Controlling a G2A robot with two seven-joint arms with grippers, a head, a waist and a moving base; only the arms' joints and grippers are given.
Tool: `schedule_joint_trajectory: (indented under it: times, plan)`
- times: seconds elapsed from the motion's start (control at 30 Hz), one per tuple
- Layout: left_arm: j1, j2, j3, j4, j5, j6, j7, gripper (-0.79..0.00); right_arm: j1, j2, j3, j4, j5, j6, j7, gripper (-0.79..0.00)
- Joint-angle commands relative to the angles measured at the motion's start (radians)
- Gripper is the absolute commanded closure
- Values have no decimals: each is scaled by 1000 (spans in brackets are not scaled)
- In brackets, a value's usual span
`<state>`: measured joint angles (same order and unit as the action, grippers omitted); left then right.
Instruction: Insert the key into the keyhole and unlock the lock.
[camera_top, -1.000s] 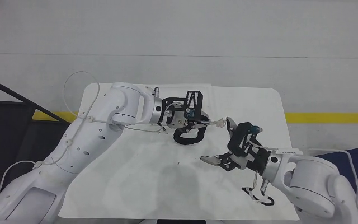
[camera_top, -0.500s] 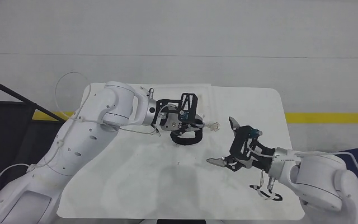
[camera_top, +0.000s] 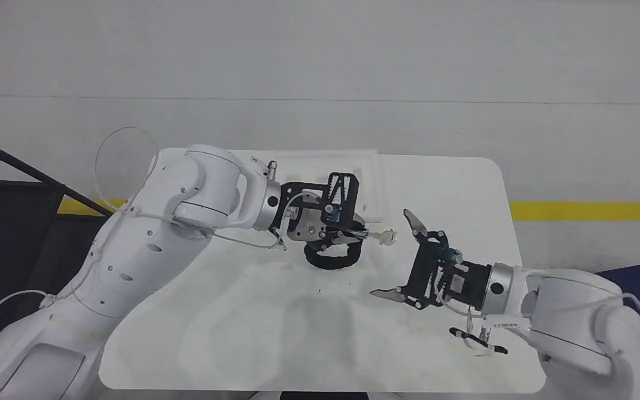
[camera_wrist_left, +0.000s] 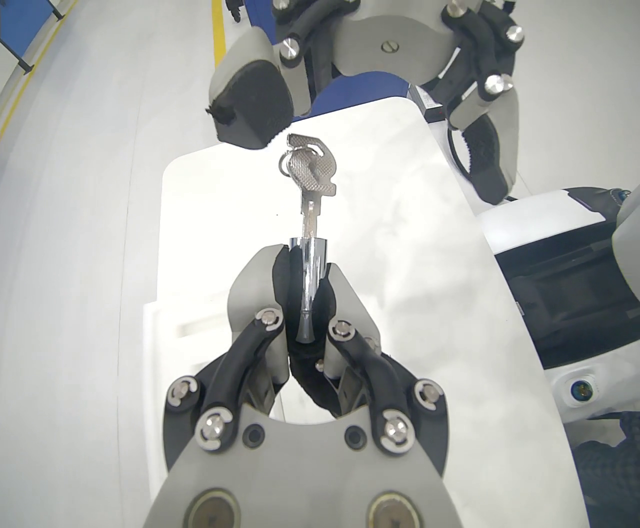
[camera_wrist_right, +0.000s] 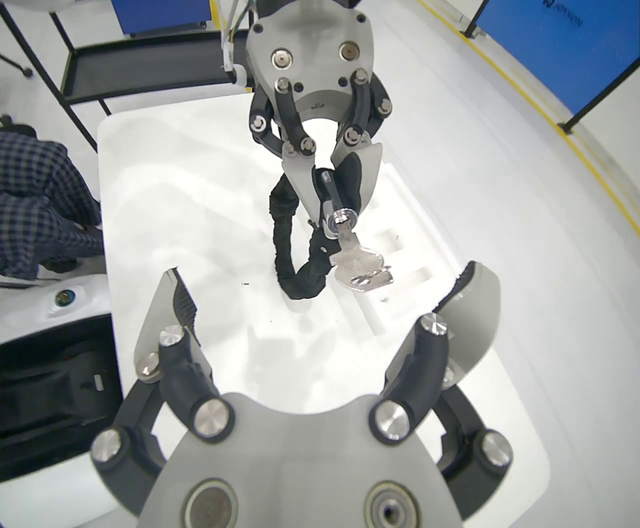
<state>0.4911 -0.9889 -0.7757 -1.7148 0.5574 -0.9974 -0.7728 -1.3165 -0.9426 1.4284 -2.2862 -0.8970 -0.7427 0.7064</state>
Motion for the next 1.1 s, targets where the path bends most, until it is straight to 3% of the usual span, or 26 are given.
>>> schedule_joint_trajectory:
  times: [0.0, 0.2, 0.23, 0.3, 0.33, 0.43, 0.77, 0.9, 0.97, 1.07]
  plan:
    - [-16, 2, 15, 13, -56, -2, -43, 0, 8, 0, -1, 8, -74, -38, -56, -785]
    - [-70, 7, 82, 50, -125, 19, -69, 0, 15, -2, -6, 14, -290, -73, -234, -785]
    - [-78, 7, 91, 59, -132, 20, -70, 0, 13, -2, -7, 15, -320, -73, -266, -754]
    - [-91, 8, 109, 72, -145, 20, -69, 0, 9, -2, -6, 18, -389, -73, -321, -496]
    - [-97, 9, 115, 78, -149, 18, -68, 0, 7, -1, -6, 19, -420, -74, -347, -409]
    - [-111, 10, 130, 92, -161, 14, -64, 0, -1, 0, -9, 21, -514, -78, -410, -354]
    - [-134, 12, 161, 106, -183, 12, -62, 0, -41, 4, -20, 19, -700, -41, -536, -305]
    - [-140, 13, 168, 109, -188, 9, -59, 0, -52, 5, -22, 24, -726, -29, -569, -203]
    - [-142, 14, 171, 111, -190, 4, -54, 0, -55, 6, -22, 29, -726, -34, -575, -31]
    - [-143, 16, 174, 115, -191, -1, -49, 0, -54, 6, -22, 36, -712, -45, -580, 0]
